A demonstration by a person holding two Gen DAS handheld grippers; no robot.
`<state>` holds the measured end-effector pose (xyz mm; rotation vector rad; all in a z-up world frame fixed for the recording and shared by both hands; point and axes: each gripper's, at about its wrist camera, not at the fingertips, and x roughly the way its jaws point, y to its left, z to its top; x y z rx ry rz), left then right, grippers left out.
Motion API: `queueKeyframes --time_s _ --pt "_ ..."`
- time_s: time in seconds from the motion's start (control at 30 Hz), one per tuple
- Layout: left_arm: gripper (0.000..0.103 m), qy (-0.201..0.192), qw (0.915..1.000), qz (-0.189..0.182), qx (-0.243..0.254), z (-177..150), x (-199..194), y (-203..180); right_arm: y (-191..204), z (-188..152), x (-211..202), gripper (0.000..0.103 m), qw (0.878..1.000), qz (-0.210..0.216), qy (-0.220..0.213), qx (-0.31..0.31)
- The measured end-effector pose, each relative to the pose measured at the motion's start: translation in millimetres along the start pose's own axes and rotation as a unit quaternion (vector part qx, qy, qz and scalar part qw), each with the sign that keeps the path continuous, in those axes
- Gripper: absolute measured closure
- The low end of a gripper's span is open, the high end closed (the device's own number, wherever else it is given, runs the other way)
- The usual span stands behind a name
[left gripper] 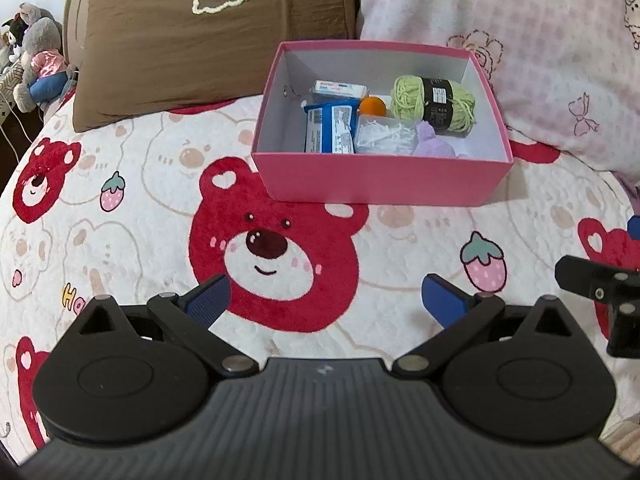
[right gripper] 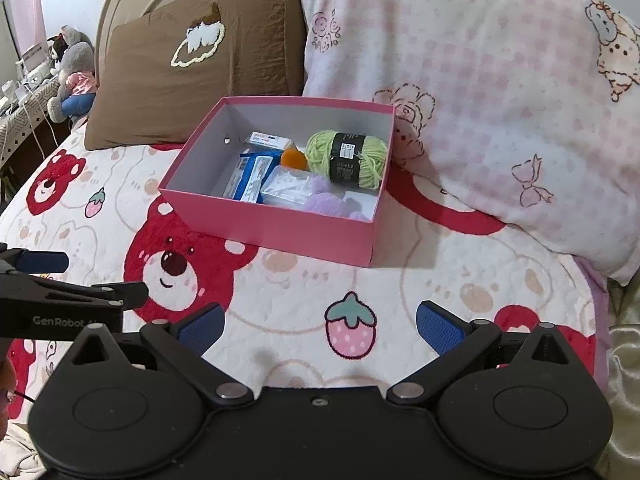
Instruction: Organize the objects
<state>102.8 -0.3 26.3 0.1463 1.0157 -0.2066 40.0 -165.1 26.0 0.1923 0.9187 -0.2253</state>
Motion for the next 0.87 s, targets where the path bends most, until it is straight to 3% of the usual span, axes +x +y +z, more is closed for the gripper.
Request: queueKeyframes --time_s 0.87 --pt "0.000 0.006 1.0000 0.002 -0.001 -3.0 -0.9 0.5 -5.2 0.0 -1.4 0.000 1.000 0.000 0.000 0.003"
